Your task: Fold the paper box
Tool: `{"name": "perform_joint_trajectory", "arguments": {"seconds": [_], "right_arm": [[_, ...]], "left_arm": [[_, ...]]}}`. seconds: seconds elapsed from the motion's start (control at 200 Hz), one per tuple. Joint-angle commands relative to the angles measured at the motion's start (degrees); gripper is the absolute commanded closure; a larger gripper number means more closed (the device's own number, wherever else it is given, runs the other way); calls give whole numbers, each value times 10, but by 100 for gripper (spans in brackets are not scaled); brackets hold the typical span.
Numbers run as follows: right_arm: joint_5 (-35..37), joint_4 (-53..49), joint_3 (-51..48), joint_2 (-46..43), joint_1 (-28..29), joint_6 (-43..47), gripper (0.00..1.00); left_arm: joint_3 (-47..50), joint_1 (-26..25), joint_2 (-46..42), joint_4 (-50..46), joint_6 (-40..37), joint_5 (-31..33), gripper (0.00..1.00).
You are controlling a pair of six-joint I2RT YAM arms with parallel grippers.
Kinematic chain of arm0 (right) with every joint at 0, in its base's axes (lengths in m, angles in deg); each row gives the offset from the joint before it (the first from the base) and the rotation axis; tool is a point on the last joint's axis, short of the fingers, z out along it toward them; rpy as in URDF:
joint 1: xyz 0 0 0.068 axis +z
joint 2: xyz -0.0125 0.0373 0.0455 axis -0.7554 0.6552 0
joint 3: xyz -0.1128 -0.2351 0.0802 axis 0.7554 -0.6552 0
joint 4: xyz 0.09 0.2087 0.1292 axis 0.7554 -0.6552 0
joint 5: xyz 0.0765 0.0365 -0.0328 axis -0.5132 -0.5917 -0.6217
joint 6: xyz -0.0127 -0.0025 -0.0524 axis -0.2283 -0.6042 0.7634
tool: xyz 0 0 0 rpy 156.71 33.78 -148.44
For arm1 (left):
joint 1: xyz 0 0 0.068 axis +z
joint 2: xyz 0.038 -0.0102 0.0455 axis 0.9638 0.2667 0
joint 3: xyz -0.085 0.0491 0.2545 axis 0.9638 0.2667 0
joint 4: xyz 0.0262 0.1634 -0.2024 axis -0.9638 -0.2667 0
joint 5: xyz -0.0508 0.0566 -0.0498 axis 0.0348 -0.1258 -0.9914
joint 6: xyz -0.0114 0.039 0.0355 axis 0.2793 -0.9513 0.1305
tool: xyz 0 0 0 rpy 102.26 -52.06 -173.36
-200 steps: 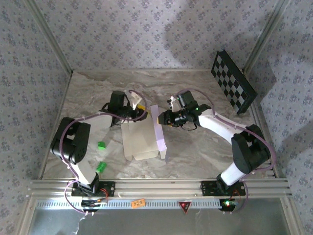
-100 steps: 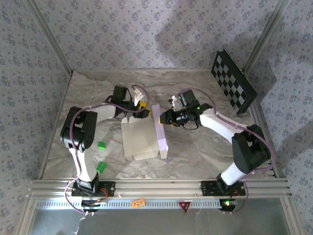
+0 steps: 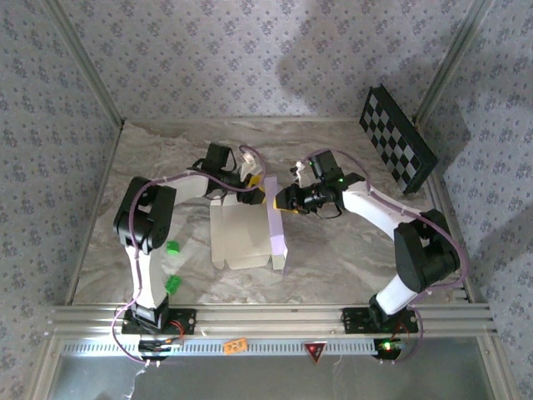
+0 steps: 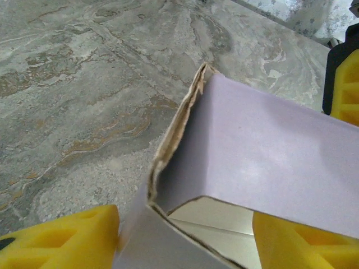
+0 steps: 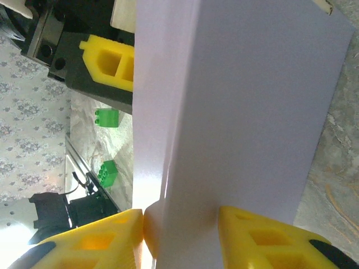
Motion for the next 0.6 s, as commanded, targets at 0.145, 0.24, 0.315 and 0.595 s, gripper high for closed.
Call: {"name": "perform_joint_trajectory", "arguments": {"seconds": [0.145, 0.24, 0.315, 0.595], "right_arm": [[41, -75, -6, 19, -13, 29, 61], [40, -79, -5, 18, -18, 36, 61], [34, -84, 0, 21, -20, 46, 61], [-18, -141, 42, 55, -25, 128, 61]], "left_arm": [[-10, -27, -6, -59, -44, -37, 47], [24, -31, -36, -56, -42, -24, 47], [57, -34, -62, -49, -38, -15, 47], [152, -62, -148, -37, -13, 20, 46]]}}
